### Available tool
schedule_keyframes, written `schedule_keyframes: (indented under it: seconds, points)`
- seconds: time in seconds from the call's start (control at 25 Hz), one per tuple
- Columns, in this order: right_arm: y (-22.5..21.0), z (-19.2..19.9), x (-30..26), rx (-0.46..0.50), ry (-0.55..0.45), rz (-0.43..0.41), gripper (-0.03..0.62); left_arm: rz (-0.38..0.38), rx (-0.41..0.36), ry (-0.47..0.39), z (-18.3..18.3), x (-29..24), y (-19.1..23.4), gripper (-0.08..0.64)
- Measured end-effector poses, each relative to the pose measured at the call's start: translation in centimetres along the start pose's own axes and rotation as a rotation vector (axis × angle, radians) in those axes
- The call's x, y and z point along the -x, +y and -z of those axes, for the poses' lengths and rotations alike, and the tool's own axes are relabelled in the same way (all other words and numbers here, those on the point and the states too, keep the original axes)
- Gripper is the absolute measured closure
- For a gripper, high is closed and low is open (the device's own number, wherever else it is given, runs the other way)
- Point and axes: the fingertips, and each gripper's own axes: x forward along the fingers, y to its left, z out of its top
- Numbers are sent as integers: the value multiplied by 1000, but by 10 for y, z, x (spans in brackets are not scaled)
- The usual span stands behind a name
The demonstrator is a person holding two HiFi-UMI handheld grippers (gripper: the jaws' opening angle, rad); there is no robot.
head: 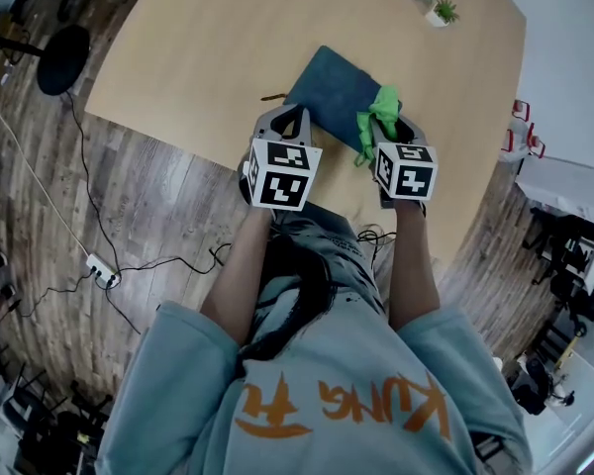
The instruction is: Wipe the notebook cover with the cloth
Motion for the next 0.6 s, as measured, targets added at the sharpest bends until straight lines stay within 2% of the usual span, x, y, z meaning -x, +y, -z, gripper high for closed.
schedule_keyframes:
  seconds: [0.36, 0.6]
  points:
    - [-15, 12, 13, -25, 29, 45, 462, 14, 5, -11, -1, 2, -10, 544]
    - [1, -26, 22, 25, -47, 8, 462, -15, 41, -26, 0, 8, 0, 545]
